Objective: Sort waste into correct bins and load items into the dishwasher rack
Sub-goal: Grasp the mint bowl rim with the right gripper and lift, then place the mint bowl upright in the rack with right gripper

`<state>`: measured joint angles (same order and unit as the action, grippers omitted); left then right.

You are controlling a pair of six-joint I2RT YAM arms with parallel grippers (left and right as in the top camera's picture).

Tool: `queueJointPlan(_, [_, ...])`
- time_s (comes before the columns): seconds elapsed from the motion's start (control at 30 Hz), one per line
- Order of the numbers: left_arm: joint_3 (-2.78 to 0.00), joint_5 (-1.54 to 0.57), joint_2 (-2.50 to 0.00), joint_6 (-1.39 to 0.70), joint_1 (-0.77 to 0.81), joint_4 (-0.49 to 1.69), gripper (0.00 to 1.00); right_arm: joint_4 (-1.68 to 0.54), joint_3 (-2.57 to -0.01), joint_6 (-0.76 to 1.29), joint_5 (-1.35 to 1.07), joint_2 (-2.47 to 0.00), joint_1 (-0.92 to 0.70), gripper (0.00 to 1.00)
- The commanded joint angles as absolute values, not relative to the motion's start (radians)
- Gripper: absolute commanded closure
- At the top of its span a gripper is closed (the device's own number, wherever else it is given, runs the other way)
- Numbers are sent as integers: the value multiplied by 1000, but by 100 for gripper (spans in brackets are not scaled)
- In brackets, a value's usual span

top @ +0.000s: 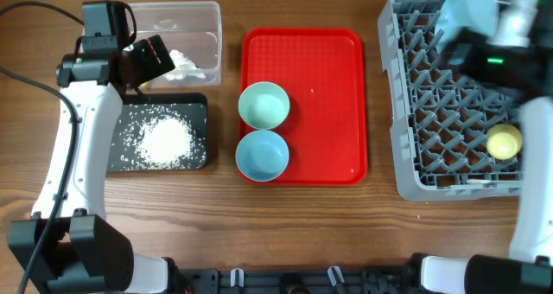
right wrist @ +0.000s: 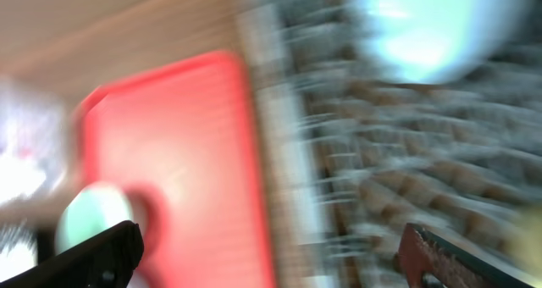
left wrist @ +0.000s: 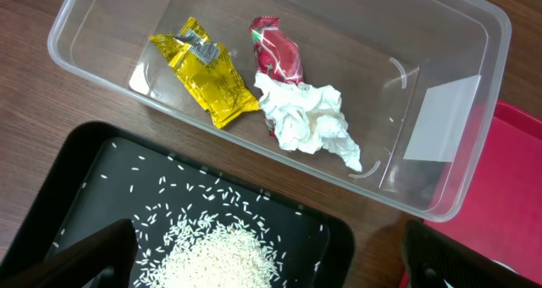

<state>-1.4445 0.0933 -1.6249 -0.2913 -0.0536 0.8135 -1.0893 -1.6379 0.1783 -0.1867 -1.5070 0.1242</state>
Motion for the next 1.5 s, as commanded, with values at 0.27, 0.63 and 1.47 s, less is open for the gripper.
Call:
queueJointPlan(0.27, [-1446, 105, -1603, -300, -59, 812, 0, -1084, -1642, 157, -204, -1972, -496, 17])
queueJointPlan(0.63, [-1446, 105, -1603, -300, -59, 812, 0, -787, -1641, 226, -120, -2114, -500, 59])
queueJointPlan(1.47, [-1446, 105, -1603, -300, -59, 812, 0, -816, -1669, -233, 946, -1634, -163, 96])
